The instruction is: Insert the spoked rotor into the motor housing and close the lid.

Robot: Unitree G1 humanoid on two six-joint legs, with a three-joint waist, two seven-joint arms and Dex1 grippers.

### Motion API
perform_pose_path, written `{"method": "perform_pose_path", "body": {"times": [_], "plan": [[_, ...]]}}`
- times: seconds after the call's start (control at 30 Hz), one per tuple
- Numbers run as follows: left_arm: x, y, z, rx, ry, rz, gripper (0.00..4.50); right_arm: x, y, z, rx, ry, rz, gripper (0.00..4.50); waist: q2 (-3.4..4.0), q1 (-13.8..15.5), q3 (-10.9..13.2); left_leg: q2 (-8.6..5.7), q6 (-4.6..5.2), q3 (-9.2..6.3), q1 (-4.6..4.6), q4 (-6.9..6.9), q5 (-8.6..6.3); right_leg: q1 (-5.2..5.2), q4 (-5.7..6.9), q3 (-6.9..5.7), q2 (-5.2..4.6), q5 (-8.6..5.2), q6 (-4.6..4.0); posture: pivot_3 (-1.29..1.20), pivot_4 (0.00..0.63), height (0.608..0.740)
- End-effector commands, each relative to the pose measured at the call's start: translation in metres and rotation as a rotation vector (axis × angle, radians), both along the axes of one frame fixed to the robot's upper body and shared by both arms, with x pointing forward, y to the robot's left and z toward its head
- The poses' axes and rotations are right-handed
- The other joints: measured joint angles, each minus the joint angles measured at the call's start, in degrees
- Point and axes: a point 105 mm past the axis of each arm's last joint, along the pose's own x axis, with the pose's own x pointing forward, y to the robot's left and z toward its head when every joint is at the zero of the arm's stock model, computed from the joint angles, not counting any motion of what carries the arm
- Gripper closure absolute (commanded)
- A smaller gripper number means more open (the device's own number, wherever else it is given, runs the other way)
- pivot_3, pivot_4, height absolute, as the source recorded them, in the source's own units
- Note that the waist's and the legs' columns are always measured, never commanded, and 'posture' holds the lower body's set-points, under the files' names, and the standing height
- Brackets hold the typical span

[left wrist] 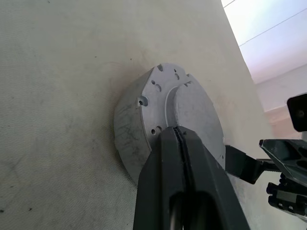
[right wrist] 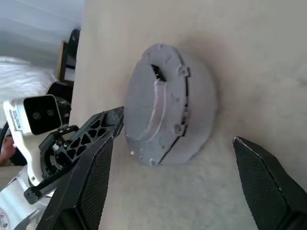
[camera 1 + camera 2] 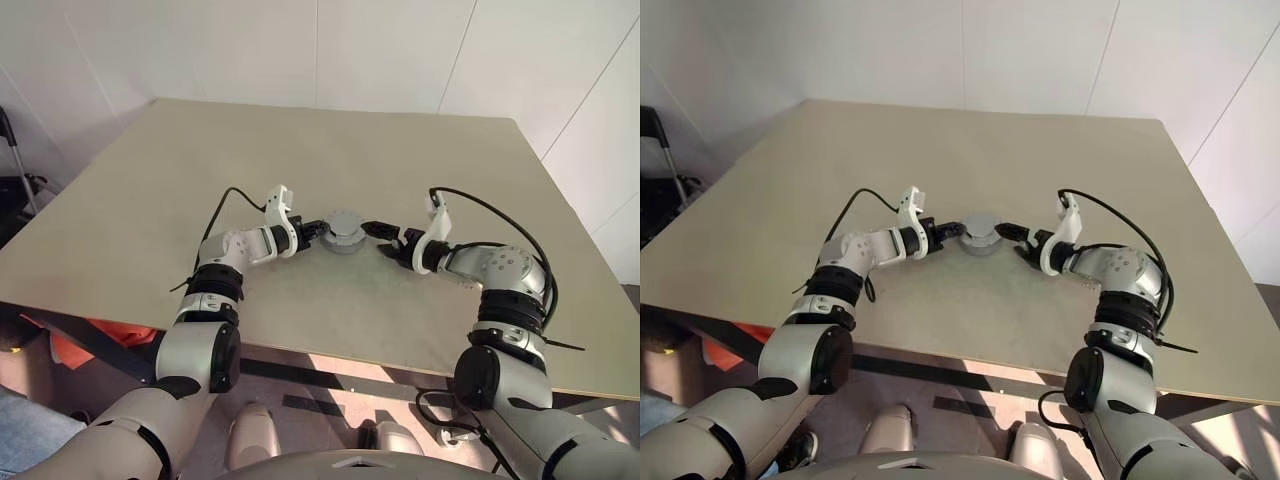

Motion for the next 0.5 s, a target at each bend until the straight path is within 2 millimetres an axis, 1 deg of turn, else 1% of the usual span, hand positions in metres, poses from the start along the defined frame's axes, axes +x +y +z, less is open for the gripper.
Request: {"method": "perform_pose_path", "body": {"times": [0.03,0.17,0.33,0.37,0.5], "plan": [[-0.001,-0.001,0.000,0.023,-0.005,-0.008,4.50,0.000,0.024,0.003,0.035,0.010,0.068,0.01,0.00,0.00,0.00,0.00,-0.01,0.00,0.00,-0.02,0.01,0.00,0.00,0.00,0.00,0.00,0.00,0.00,0.000,0.740],[-0.001,0.001,0.000,0.027,-0.006,-0.003,4.50,0.006,0.033,0.002,0.042,0.011,0.065,0.01,0.00,-0.25,0.00,0.00,-0.03,0.00,0.02,-0.03,0.02,0.00,-0.01,0.00,0.00,0.00,0.00,0.00,0.000,0.740],[-0.001,0.003,-0.002,0.036,-0.006,0.002,4.50,0.016,0.045,0.005,0.085,0.007,0.052,0.01,-0.01,-0.59,-0.01,0.00,-0.24,0.00,0.28,-0.32,0.14,-0.01,0.05,0.01,0.04,-0.04,0.07,0.00,0.000,0.740],[-0.001,0.003,-0.002,0.038,-0.006,0.003,4.50,0.017,0.048,0.005,0.094,0.006,0.052,0.01,-0.01,-0.61,-0.01,0.01,-0.25,0.00,0.34,-0.40,0.15,-0.01,0.05,0.01,0.06,-0.15,0.24,0.00,0.000,0.740],[-0.001,0.006,-0.004,0.045,-0.005,0.007,4.50,0.020,0.060,0.012,0.138,-0.006,0.064,0.01,-0.01,-0.70,-0.01,0.05,-0.27,0.00,0.45,-0.51,0.16,-0.05,0.12,0.02,0.12,-0.16,0.27,0.00,0.000,0.740]]}}
